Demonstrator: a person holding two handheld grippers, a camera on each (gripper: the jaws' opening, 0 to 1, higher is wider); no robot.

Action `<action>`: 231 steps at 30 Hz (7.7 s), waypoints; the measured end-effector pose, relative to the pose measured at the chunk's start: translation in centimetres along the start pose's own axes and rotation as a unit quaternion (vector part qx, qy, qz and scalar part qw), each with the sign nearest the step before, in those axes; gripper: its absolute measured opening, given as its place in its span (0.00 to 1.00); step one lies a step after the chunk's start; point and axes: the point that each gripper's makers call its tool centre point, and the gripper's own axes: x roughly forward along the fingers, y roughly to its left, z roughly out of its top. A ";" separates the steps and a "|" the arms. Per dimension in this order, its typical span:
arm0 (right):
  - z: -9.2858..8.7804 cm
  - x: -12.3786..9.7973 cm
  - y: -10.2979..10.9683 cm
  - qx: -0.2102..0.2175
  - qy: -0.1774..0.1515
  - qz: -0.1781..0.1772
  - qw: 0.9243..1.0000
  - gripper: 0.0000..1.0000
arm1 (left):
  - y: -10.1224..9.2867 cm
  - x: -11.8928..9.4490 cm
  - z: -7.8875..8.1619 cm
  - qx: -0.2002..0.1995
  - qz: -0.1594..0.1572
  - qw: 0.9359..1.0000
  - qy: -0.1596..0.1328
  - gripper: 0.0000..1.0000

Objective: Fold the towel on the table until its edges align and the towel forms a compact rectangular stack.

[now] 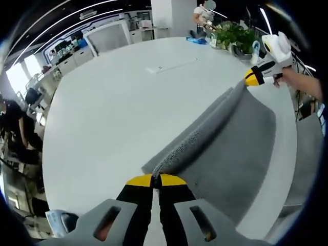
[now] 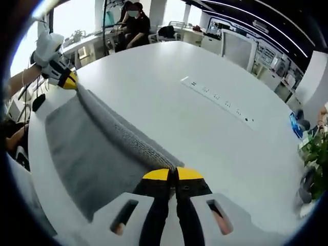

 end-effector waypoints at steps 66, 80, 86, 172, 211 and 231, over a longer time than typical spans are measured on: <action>-10.1 -4.1 9.5 0.139 0.065 -0.048 0.987 0.00 | -1.4 2.4 -0.9 0.069 0.003 0.998 -0.004 0.01; -10.3 -4.0 9.1 0.184 0.094 -0.030 0.978 0.00 | -1.7 2.4 -0.9 0.108 0.027 0.994 -0.008 0.01; -10.2 -3.8 8.7 0.186 0.100 -0.026 0.977 0.00 | -1.5 2.6 -0.8 0.113 0.029 0.993 0.008 0.01; -12.5 -3.0 -5.3 0.014 0.145 0.011 0.989 0.00 | -19.7 -0.6 -4.3 -0.014 0.048 0.997 0.066 0.01; -11.1 -1.6 -9.2 -0.002 0.098 0.030 0.995 0.00 | -25.3 -0.4 -3.1 -0.014 0.068 0.996 0.053 0.01; -10.4 -1.0 -10.4 -0.010 0.098 0.024 0.995 0.00 | -28.2 -0.3 -2.5 0.036 0.039 0.997 0.048 0.01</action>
